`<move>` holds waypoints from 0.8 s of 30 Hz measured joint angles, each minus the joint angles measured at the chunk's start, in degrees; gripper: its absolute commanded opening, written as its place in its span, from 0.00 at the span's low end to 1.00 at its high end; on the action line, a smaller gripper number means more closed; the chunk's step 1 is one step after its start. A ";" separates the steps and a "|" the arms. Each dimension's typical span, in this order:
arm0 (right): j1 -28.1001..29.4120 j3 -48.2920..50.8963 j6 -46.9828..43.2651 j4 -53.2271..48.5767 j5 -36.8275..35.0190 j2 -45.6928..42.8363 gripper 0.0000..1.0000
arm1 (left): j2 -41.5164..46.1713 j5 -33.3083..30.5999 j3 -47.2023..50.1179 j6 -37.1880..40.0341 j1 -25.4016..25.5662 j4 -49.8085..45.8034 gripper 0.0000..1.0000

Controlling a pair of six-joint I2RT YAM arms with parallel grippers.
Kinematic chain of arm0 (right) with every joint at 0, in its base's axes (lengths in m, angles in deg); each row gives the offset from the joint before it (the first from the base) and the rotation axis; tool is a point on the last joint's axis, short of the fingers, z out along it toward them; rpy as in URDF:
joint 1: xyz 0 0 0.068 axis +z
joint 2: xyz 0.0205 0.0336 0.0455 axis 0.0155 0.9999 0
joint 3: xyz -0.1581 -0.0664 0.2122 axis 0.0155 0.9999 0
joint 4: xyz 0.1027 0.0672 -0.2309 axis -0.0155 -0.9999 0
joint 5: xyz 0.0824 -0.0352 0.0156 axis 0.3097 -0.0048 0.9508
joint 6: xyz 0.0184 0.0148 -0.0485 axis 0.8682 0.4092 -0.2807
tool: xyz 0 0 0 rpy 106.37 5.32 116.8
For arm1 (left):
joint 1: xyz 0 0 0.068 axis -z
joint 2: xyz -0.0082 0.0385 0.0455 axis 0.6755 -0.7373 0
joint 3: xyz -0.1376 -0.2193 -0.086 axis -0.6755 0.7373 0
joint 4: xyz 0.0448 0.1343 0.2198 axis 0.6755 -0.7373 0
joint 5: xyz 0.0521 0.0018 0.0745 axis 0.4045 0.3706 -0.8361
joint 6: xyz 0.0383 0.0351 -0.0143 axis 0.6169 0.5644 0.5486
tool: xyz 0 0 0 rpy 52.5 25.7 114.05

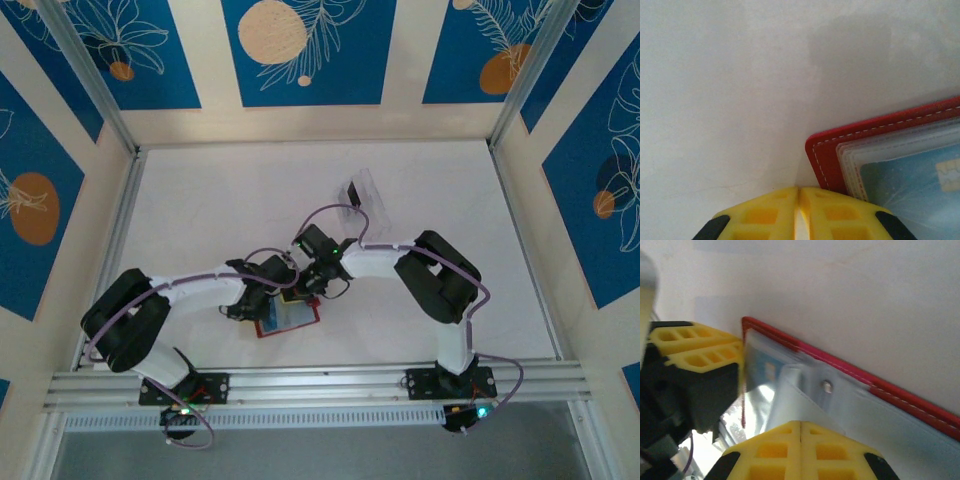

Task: Put the credit cards into the card holder
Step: Flip over the card slot on the card holder.

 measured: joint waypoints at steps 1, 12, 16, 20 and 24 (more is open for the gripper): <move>0.13 0.00 0.22 0.48 0.39 0.00 0.11 | -0.04 0.04 -0.02 0.11 0.00 -0.02 0.14; 1.81 -0.35 0.85 1.57 1.88 1.14 0.18 | 0.20 0.07 -0.09 0.15 0.00 0.02 0.24; 1.92 -0.44 1.05 1.64 1.95 1.27 0.23 | 0.96 -0.20 0.42 0.26 -0.04 0.87 0.28; 1.92 -0.48 1.05 2.12 3.23 1.27 0.24 | 2.01 -0.33 0.94 0.17 -0.07 2.01 0.33; 1.79 -1.14 1.03 1.95 4.22 1.20 0.25 | 3.67 -0.07 1.36 0.15 -0.11 5.44 0.39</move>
